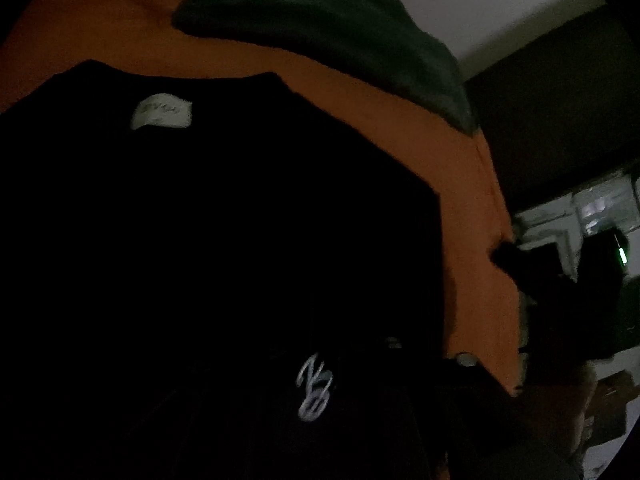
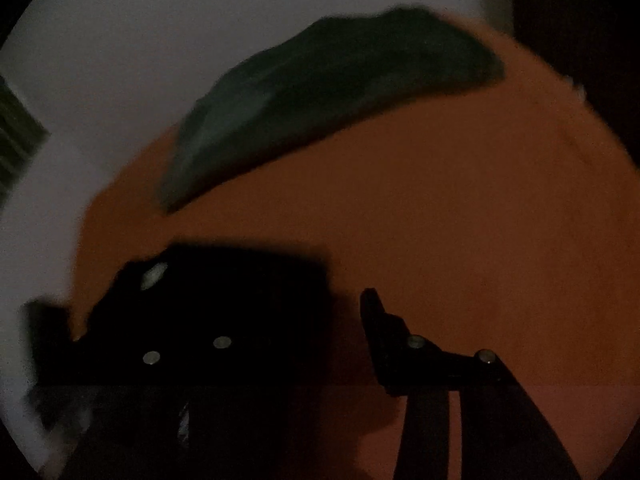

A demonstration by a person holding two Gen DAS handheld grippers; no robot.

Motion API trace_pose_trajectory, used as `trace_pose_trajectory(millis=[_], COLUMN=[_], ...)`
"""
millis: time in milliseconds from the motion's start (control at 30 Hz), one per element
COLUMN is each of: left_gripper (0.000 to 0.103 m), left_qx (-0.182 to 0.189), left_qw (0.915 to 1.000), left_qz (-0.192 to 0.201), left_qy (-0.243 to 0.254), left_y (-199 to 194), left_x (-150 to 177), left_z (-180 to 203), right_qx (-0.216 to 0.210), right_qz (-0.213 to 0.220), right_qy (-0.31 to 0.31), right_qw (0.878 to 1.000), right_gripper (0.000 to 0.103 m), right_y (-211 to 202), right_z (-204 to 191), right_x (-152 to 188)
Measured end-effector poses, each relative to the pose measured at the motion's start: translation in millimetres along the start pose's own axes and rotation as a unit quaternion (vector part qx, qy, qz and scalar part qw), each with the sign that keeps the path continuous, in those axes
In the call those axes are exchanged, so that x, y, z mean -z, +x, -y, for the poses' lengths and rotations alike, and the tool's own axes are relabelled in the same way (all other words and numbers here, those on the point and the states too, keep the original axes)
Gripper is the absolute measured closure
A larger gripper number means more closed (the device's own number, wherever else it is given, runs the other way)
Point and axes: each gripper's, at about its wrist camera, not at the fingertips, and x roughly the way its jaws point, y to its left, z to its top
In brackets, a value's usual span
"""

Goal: Fold clothes
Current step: 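Release the shirt and press the folded shirt flat with both grippers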

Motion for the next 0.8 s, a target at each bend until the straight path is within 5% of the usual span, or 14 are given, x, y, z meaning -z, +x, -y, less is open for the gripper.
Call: trace_pose_trajectory(millis=[67, 133, 233, 267, 367, 500, 567, 700, 800], left_gripper=[0.067, 0.064, 0.062, 0.061, 0.061, 0.062, 0.061, 0.061, 0.061], left_qx=[-0.008, -0.008, 0.002, -0.002, -0.01, -0.055, -0.062, -0.062, -0.061], left_qw=[0.9998, 0.9994, 0.999, 0.9989, 0.9986, 0.9954, 0.9946, 0.9953, 0.996], left_qz=[0.001, 0.004, -0.007, -0.008, -0.009, 0.006, 0.004, -0.006, 0.013], left_qy=[0.019, 0.035, 0.044, 0.046, 0.05, 0.079, 0.084, 0.074, 0.064], left_y=[-7.9, -12.4, -7.1, -3.8, 6.0, -3.9, -13.9, -43.2, -81.0], left_x=[7.6, 14.8, 19.2, 19.1, 18.8, 36.5, 50.8, 84.0, 114.3], left_z=[2.3, 7.1, 13.4, 16.4, 28.3, 35.5, 31.6, 18.3, 0.7], right_qx=[-0.042, -0.036, -0.053, -0.069, -0.134, -0.115, -0.093, 0.025, 0.008], right_qz=[0.01, 0.104, 0.179, 0.177, 0.079, 0.027, 0.014, -0.059, -0.006], right_qy=[0.008, 0.003, -0.01, -0.005, 0.04, 0.007, -0.023, -0.038, -0.024], right_qw=[0.999, 0.994, 0.982, 0.982, 0.987, 0.993, 0.995, 0.997, 1.0], right_gripper=[0.061, 0.061, 0.046, 0.044, 0.043, 0.045, 0.068, 0.096, 0.099], right_y=[-30.4, -82.3, -134.6, -137.8, -106.7, -55.4, -31.6, 24.6, -2.1], right_z=[-0.7, -0.3, -4.6, -4.2, -7.9, -39.4, -58.5, -47.6, -45.8], right_x=[37.0, 71.4, 98.9, 101.8, 116.1, 144.5, 158.8, 171.5, 169.9])
